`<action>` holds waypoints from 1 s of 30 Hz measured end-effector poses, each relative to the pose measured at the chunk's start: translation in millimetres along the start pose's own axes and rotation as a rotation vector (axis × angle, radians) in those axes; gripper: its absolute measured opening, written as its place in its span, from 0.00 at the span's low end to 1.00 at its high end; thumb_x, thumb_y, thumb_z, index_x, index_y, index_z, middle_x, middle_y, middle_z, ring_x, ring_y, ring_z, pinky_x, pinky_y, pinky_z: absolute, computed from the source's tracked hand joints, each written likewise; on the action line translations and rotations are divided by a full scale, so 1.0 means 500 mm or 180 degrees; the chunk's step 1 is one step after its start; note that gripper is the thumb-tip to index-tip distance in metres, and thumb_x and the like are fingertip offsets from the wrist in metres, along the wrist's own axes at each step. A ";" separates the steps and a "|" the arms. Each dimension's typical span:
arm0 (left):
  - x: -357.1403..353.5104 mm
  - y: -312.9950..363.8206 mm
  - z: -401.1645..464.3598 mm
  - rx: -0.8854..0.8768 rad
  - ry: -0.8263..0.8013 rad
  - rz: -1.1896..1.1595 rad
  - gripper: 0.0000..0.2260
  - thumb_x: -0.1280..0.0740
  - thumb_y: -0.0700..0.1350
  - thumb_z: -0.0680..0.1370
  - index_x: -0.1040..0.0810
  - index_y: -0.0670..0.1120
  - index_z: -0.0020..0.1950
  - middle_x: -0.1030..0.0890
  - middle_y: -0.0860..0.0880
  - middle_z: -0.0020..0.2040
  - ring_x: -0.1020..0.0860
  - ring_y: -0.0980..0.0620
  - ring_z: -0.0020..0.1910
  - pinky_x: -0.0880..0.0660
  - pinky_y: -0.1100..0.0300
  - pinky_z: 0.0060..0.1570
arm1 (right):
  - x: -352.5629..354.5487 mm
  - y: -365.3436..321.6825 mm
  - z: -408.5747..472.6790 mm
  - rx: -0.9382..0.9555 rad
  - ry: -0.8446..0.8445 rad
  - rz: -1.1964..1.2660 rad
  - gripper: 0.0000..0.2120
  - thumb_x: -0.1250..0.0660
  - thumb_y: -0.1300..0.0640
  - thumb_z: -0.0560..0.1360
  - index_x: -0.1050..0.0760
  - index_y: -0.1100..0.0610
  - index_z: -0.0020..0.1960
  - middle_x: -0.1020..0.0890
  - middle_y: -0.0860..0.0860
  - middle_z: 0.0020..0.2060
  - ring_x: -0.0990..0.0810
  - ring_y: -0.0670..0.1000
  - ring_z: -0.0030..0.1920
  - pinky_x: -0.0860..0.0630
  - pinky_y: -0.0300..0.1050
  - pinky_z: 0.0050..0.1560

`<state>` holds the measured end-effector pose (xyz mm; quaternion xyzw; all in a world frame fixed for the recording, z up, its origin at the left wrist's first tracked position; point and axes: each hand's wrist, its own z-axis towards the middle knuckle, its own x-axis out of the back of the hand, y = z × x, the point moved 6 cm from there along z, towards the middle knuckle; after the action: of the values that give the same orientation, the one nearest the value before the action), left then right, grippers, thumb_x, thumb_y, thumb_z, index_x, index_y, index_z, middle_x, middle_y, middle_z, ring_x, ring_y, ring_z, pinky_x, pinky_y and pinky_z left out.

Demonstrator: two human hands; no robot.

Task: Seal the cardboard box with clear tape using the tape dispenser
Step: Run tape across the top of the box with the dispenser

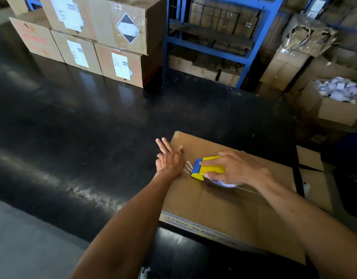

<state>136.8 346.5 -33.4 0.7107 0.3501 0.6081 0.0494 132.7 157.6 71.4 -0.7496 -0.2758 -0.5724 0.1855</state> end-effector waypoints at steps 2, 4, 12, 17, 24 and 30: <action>0.000 0.006 0.005 0.0227 0.0100 0.0120 0.34 0.55 0.60 0.84 0.61 0.38 0.80 0.55 0.35 0.81 0.33 0.32 0.71 0.33 0.43 0.65 | 0.004 -0.002 0.003 0.0017 0.0033 0.0007 0.25 0.44 0.28 0.73 0.33 0.30 0.69 0.27 0.46 0.47 0.25 0.51 0.53 0.37 0.43 0.43; 0.002 0.006 0.005 0.0309 0.0240 0.0234 0.34 0.55 0.61 0.84 0.57 0.38 0.80 0.50 0.33 0.80 0.30 0.31 0.68 0.32 0.44 0.64 | 0.005 0.000 0.006 0.0025 0.0084 0.0037 0.24 0.43 0.28 0.73 0.33 0.30 0.68 0.25 0.47 0.46 0.24 0.51 0.52 0.38 0.43 0.42; 0.003 0.008 -0.013 0.0364 0.0291 0.0273 0.34 0.55 0.62 0.83 0.55 0.41 0.81 0.50 0.37 0.81 0.38 0.35 0.75 0.36 0.42 0.69 | -0.028 0.045 -0.045 0.0319 0.0233 0.0066 0.27 0.45 0.27 0.71 0.34 0.31 0.69 0.20 0.50 0.54 0.22 0.54 0.56 0.27 0.47 0.52; 0.003 0.007 -0.012 0.0304 0.0368 0.0238 0.35 0.56 0.63 0.83 0.54 0.41 0.81 0.49 0.39 0.81 0.39 0.37 0.76 0.36 0.41 0.69 | -0.058 0.161 -0.135 0.0228 0.0149 -0.0008 0.25 0.42 0.28 0.71 0.33 0.28 0.67 0.19 0.49 0.56 0.22 0.52 0.57 0.31 0.42 0.50; -0.001 0.030 -0.027 0.0047 0.0662 0.0725 0.35 0.59 0.64 0.82 0.58 0.41 0.81 0.60 0.37 0.81 0.57 0.38 0.80 0.59 0.40 0.77 | -0.079 0.186 -0.144 0.0122 0.0170 0.0187 0.28 0.46 0.26 0.69 0.33 0.29 0.68 0.20 0.50 0.59 0.24 0.52 0.60 0.29 0.46 0.59; -0.172 0.167 -0.167 -0.0741 0.0372 0.1014 0.34 0.63 0.63 0.81 0.64 0.42 0.80 0.65 0.43 0.80 0.66 0.46 0.79 0.64 0.46 0.78 | -0.076 0.176 -0.147 0.0131 0.0154 0.0224 0.25 0.41 0.29 0.71 0.32 0.30 0.68 0.22 0.50 0.60 0.25 0.52 0.61 0.30 0.46 0.57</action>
<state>97.0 205.9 -42.1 0.7101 0.1628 0.6849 0.0140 125.3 37.7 58.6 -0.7407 -0.2564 -0.5778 0.2275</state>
